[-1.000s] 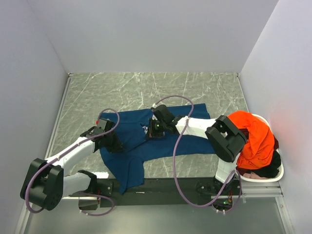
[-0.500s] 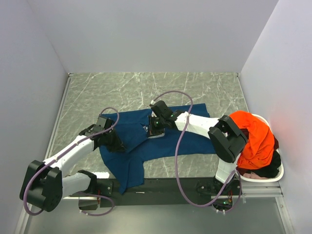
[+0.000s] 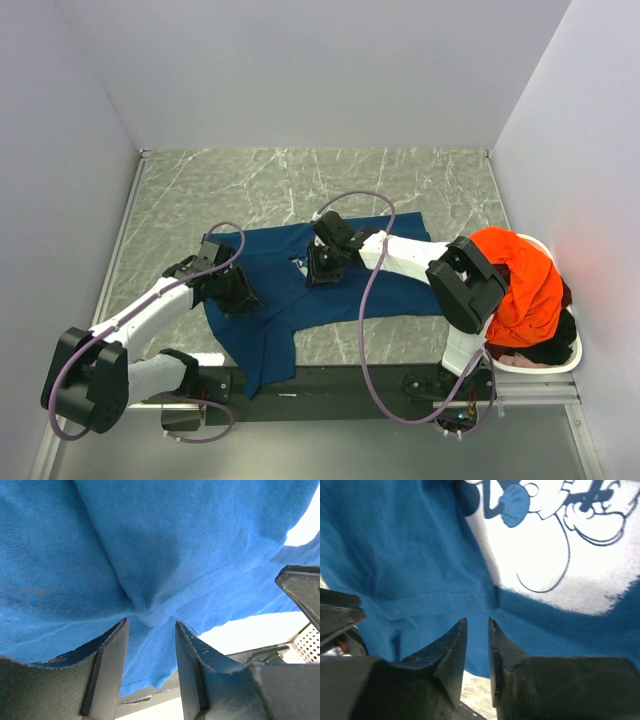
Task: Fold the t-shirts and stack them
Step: Fold the tshirt
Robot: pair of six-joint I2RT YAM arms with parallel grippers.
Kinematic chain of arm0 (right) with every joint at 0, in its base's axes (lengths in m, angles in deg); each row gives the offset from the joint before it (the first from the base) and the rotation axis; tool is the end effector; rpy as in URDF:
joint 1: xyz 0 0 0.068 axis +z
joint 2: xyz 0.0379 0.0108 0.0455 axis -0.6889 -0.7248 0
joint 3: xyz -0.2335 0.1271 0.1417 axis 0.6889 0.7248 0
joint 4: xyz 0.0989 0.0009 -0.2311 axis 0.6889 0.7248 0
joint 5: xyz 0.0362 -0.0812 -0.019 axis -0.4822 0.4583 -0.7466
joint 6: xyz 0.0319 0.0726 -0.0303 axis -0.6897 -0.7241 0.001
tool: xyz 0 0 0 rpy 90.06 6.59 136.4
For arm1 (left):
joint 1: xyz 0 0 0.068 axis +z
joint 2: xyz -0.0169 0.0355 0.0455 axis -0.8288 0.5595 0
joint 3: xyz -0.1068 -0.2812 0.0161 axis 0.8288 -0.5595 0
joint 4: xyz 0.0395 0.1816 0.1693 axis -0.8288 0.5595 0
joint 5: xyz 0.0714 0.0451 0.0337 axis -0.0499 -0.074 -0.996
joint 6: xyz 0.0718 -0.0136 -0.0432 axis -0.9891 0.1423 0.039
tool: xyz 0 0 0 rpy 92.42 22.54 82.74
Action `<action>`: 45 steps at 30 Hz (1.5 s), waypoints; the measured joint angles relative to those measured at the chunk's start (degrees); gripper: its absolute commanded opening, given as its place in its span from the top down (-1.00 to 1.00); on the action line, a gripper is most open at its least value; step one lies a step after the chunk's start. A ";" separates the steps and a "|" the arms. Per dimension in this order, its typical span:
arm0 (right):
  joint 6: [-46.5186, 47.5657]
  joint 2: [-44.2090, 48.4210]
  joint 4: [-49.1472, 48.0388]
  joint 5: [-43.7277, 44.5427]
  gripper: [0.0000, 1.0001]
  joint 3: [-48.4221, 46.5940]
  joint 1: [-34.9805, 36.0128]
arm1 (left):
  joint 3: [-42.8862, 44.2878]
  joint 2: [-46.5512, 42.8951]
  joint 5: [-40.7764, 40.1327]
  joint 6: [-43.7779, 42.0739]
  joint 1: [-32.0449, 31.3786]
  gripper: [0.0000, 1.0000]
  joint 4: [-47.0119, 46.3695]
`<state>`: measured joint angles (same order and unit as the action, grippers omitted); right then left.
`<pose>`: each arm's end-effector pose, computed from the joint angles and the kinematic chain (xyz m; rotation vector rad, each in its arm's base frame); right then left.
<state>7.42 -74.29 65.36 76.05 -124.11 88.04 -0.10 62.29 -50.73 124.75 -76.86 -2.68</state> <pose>0.2645 0.2851 0.1811 -0.3422 2.7276 0.7705 0.1718 -0.0840 0.1730 -0.7113 2.7676 -0.6495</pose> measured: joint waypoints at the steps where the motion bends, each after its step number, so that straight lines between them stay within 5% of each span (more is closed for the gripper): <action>1: 0.11 0.00 0.00 0.22 0.32 0.20 0.00 | 0.00 -0.11 -0.26 0.00 0.00 0.04 0.09; 11: 4.35 1.75 -0.28 2.32 0.28 0.63 -2.78 | 8.13 1.27 -8.68 -3.04 6.12 0.07 2.56; 27: 5.77 7.72 -1.38 6.27 0.17 1.36 -27.74 | 32.76 37.88 -14.12 -13.16 18.16 0.47 -4.92; 36: 5.84 2.97 -1.05 7.82 0.13 -0.85 -35.54 | 38.34 43.43 -14.64 -15.63 27.10 0.42 -4.81; 45: 7.80 -3.65 -0.87 7.98 0.11 -8.57 -40.19 | 43.36 46.95 -15.80 -19.19 29.20 0.31 -5.51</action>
<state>15.23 -77.94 64.48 84.03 -132.68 47.84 43.27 109.24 -66.53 105.56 -47.66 -8.19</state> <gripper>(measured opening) 0.437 0.335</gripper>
